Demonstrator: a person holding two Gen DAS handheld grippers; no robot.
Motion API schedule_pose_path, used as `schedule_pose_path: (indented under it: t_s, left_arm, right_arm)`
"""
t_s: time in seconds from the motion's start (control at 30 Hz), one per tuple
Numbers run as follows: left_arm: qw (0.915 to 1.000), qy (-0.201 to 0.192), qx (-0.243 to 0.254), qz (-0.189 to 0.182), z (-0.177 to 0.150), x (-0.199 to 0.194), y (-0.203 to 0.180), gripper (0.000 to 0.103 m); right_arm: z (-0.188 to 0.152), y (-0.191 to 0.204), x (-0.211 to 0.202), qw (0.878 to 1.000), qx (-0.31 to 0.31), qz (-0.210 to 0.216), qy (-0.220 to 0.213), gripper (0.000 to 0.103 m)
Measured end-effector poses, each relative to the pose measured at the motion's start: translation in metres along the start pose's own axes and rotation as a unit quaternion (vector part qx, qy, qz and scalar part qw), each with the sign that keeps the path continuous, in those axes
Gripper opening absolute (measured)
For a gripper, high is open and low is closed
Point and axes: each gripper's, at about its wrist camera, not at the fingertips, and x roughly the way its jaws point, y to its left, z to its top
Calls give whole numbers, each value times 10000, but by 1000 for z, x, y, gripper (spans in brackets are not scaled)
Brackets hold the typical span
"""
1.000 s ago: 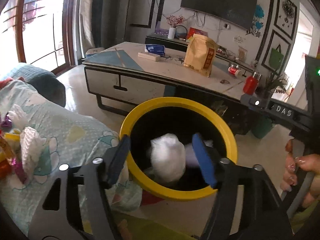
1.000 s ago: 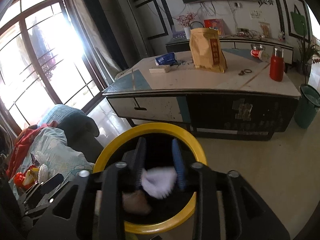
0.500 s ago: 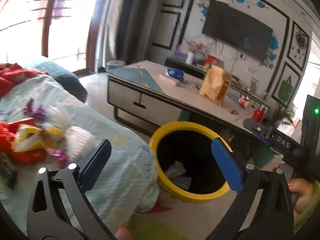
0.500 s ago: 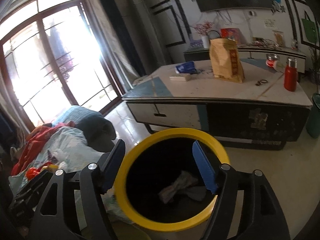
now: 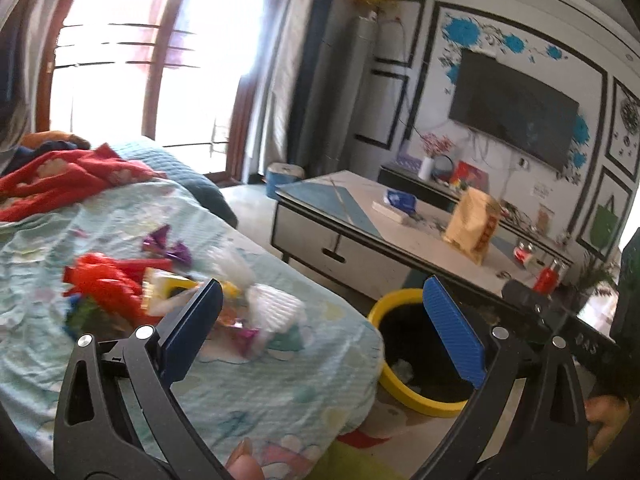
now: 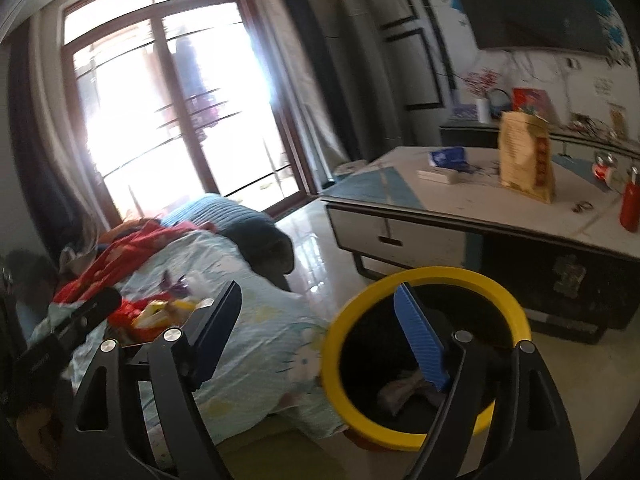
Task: Collect trash
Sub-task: 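Move both open tools back toward the trash on the bed, then grasp the green snack box with the left tool while the right tool grasps another white mesh bundle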
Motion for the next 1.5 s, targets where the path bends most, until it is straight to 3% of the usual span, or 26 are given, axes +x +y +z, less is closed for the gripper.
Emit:
schedule_pose_path:
  t_s: [0.53,1.1,1.43,1.5]
  left_arm:
    - [9960,-290,-561,628,1,-38,65,92]
    - [9804,-138,-1481,1295,-16,-52,146,92]
    - [9716,380,-2046,1130,-41,-29,170,92]
    - [9704,476,-2126,1039,-46,-24,171,88]
  right_arm:
    - [-6,78,14,9942,-713,733,319,78]
    - [-11,162,46,9784,-1299,1458,679,79]
    - [-5,151,107,9834,-1150,1016,971,81]
    - [-6,145,121,9840,-1112,890,1075,81]
